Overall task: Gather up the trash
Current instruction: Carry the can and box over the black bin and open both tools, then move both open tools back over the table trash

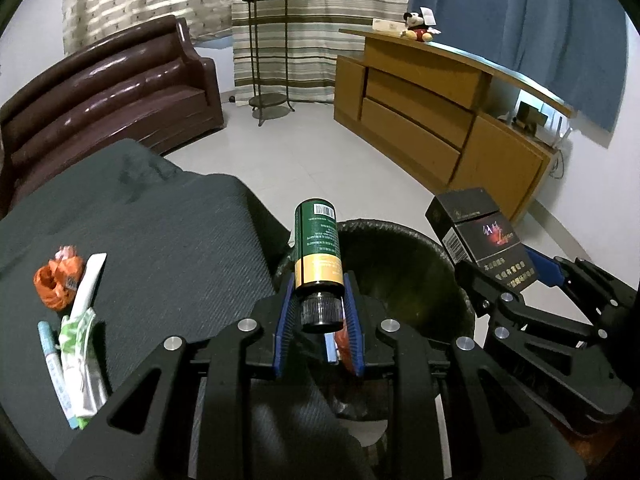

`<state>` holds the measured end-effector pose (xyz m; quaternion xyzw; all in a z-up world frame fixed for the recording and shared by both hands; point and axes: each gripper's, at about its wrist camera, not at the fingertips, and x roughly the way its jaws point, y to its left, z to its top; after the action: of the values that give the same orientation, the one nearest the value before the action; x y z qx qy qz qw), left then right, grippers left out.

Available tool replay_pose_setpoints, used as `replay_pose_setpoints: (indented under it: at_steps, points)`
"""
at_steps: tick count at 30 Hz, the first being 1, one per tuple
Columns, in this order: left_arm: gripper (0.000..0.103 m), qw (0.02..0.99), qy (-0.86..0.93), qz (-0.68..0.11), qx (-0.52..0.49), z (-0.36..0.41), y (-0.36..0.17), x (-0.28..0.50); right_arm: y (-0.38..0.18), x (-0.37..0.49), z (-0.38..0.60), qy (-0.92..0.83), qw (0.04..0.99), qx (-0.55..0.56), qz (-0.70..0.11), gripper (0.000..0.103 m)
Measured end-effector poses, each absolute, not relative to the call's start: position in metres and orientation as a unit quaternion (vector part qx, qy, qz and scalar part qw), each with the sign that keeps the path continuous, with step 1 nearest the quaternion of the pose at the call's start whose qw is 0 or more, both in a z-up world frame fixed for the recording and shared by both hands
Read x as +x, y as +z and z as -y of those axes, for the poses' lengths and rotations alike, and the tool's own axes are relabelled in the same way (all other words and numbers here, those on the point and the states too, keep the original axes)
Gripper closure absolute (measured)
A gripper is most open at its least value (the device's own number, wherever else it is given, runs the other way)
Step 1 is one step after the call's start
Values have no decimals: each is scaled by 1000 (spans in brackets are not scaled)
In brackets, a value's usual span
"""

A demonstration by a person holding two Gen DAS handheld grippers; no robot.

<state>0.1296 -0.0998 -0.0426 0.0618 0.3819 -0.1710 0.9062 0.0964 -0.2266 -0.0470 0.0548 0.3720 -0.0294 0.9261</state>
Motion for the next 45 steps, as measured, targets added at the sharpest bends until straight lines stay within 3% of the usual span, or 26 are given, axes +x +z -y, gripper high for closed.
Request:
replay_pose_setpoints:
  at_steps: [13,15,19,21,26,45]
  points:
    - [78,900,-171,-395,74,110,-51,140,-56,103,237,-30,922,76,-379,47]
    - [67,901,-168,-392,75,109,-49,140,-56,103,237,-33,921,79,-380,46]
    - [64,903,-166,-391,73,107,-49,140,-54,101,238,-38,922,81,-377,45]
    - [55,903,-164,-390,71,106,-48,139,-52,100,237,-39,922,82,-375,44]
    - [48,907,-159,-385,65,101,-42,136,-49,99,238,-38,923,80,-374,44]
    - [42,921,-87,-378,21,13,-14,103,-33,95,186,16,926,59,-374,42]
